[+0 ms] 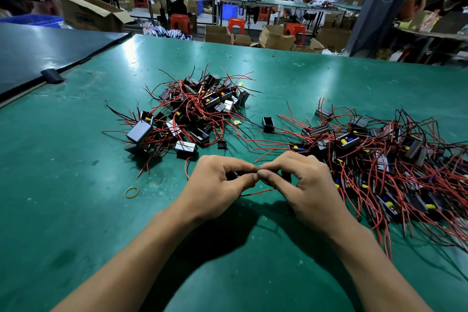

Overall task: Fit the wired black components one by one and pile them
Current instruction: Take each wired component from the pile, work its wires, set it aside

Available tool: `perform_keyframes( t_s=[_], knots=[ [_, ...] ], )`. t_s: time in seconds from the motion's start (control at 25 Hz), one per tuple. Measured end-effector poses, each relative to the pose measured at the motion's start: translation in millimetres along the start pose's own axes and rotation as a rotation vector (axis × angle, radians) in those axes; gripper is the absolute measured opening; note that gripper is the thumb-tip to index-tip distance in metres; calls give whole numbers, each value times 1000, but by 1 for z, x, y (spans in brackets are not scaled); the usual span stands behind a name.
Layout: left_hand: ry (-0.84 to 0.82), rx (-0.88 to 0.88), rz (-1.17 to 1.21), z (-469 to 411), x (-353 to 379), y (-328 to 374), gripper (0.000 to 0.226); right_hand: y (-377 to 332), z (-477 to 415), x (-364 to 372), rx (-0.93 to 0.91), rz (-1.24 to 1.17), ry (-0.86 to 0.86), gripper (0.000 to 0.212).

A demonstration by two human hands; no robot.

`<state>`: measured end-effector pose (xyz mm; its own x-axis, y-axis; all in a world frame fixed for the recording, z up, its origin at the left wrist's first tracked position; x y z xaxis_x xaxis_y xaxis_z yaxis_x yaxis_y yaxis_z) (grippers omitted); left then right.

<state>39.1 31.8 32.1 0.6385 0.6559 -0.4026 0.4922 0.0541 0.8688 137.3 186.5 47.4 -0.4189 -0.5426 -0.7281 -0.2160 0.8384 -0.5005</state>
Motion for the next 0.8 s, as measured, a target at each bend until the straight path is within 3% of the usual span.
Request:
perform_keyframes(
  t_s=[0.2, 0.4, 0.48, 0.6, 0.72, 0.8],
  knots=[
    [80, 223, -250, 0, -1, 8, 7, -3, -1, 0, 269, -300, -54, 16],
    [106, 288, -340, 0, 1, 11, 10, -2, -3, 4, 450, -569, -84, 23],
    [103, 268, -302, 0, 1, 9, 9, -2, -2, 4, 416, -557, -93, 20],
    [62, 123, -142, -2, -1, 3, 4, -2, 0, -2, 241, -330, -10, 5],
    [-6, -21, 23, -2, -2, 1, 5, -2, 0, -3, 33, -182, 5, 14],
    [-37, -37, 42, -3, -2, 2, 10, 0, 0, -3, -7, -177, -7, 13]
  ],
)
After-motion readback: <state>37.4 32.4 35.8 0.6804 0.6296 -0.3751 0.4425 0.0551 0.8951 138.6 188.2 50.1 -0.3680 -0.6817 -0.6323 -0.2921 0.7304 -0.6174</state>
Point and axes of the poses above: each hand's wrist, its own z-axis away from the middle knuckle, its own x-axis out of the palm, y = z × x, the point moved 2 cm from there along -z, towards the middle knuckle, and after that the axes turned 8 degrees about -y, right-handed, at the moved point
